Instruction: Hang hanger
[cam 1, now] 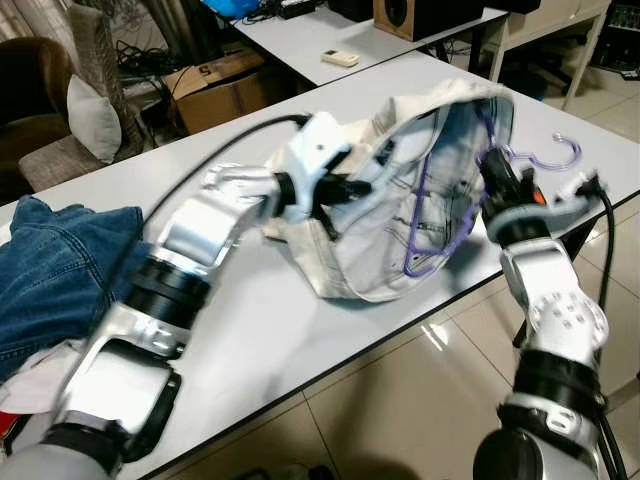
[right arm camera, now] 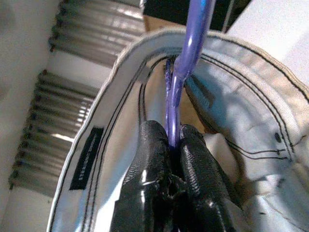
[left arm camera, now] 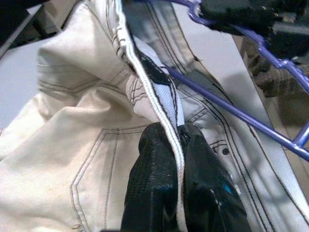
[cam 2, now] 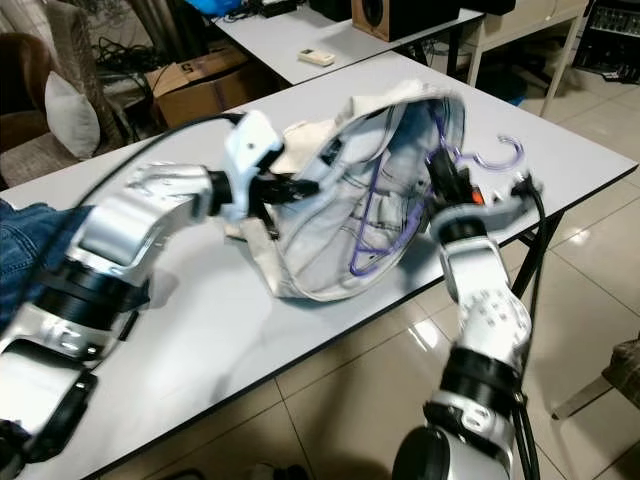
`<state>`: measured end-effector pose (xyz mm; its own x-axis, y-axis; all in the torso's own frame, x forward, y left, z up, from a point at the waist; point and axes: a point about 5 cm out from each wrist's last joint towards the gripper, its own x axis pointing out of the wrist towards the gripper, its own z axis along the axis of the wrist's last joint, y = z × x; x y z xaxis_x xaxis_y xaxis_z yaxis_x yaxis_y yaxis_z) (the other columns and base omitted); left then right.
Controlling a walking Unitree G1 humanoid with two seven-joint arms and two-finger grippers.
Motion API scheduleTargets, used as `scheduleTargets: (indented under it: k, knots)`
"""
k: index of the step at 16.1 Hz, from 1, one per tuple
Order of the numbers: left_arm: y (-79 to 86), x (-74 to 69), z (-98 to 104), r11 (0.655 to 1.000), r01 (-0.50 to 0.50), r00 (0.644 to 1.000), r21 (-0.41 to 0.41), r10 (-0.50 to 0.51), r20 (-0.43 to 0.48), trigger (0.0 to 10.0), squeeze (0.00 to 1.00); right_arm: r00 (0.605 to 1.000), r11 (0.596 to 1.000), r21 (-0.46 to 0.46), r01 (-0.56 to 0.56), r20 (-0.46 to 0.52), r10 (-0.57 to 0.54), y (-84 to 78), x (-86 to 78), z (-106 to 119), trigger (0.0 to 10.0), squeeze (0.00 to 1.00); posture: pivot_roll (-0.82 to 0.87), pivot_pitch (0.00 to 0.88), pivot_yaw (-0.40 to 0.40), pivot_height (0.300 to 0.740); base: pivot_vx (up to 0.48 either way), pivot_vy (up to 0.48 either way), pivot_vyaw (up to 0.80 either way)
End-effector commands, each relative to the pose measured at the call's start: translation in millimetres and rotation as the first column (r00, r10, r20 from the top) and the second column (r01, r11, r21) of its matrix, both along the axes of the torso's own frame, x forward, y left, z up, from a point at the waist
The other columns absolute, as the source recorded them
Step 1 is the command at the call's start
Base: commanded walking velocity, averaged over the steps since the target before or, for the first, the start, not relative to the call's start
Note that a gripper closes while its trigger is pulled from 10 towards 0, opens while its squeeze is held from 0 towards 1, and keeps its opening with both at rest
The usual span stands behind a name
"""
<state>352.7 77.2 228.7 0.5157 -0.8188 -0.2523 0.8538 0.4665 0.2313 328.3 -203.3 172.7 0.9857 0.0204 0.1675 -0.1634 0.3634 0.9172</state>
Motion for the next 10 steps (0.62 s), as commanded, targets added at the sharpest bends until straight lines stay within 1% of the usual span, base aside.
scheduleTargets:
  k: [1,2,3,4,5,7,8,9,10]
  knots:
    - [3.5,-2.4,5.7,0.999,0.009,1.000,-0.041,-0.010,-0.022,0.0,0.00,1.000,1.000,-0.003,0.017,0.024,-0.017,0.9,-1.7,4.9,10.0,0.00,-0.19,0.000,0.199,0.740,0.000,0.000,0.00]
    - [2.2,-4.0,7.0,0.997,0.026,0.999,-0.066,-0.028,-0.031,0.0,0.00,1.000,1.000,-0.012,0.025,0.015,-0.024,1.2,-1.9,3.0,10.0,0.00,-0.19,0.000,0.199,0.740,0.000,0.000,0.00]
    - [-12.2,-15.5,14.5,0.974,0.122,0.985,-0.190,-0.142,-0.094,0.0,0.00,0.998,0.998,-0.021,0.054,-0.024,-0.054,5.2,3.0,-1.8,10.0,0.00,-0.19,0.000,0.196,0.740,0.000,0.000,0.00]
    - [-20.9,-22.0,17.8,0.957,0.166,0.972,-0.237,-0.199,-0.122,0.0,0.00,0.997,0.998,-0.012,0.065,-0.032,-0.066,8.1,7.0,-1.4,10.0,0.00,-0.19,0.000,0.195,0.740,0.000,0.000,0.00]
    - [-33.6,-32.8,21.3,0.930,0.233,0.946,-0.283,-0.285,-0.156,0.0,0.00,0.996,0.997,0.003,0.079,-0.041,-0.079,12.6,13.6,0.4,10.0,0.00,-0.18,0.000,0.195,0.740,0.000,0.000,0.00]
    - [-44.4,-42.4,23.1,0.904,0.288,0.916,-0.315,-0.356,-0.183,0.0,0.00,0.994,0.996,0.009,0.090,-0.059,-0.089,16.6,20.0,1.6,10.0,0.00,-0.19,0.000,0.197,0.740,0.000,0.000,0.00]
    - [-61.5,-52.3,33.4,0.854,0.312,0.878,-0.416,-0.427,-0.217,0.0,0.00,0.987,0.994,-0.010,0.105,-0.119,-0.106,26.7,30.6,-0.5,10.0,0.00,-0.19,0.000,0.200,0.740,0.000,0.000,0.00]
    - [-65.9,-51.6,38.8,0.838,0.297,0.874,-0.458,-0.432,-0.224,0.0,0.00,0.983,0.994,-0.044,0.098,-0.150,-0.104,32.2,32.7,-3.2,10.0,0.00,-0.19,0.000,0.202,0.740,0.000,0.000,0.00]
    - [-71.0,-47.8,47.9,0.815,0.254,0.875,-0.521,-0.423,-0.236,0.0,0.00,0.976,0.992,-0.096,0.079,-0.194,-0.096,41.6,34.5,-8.1,10.0,0.00,-0.19,0.000,0.203,0.740,0.000,0.000,0.00]
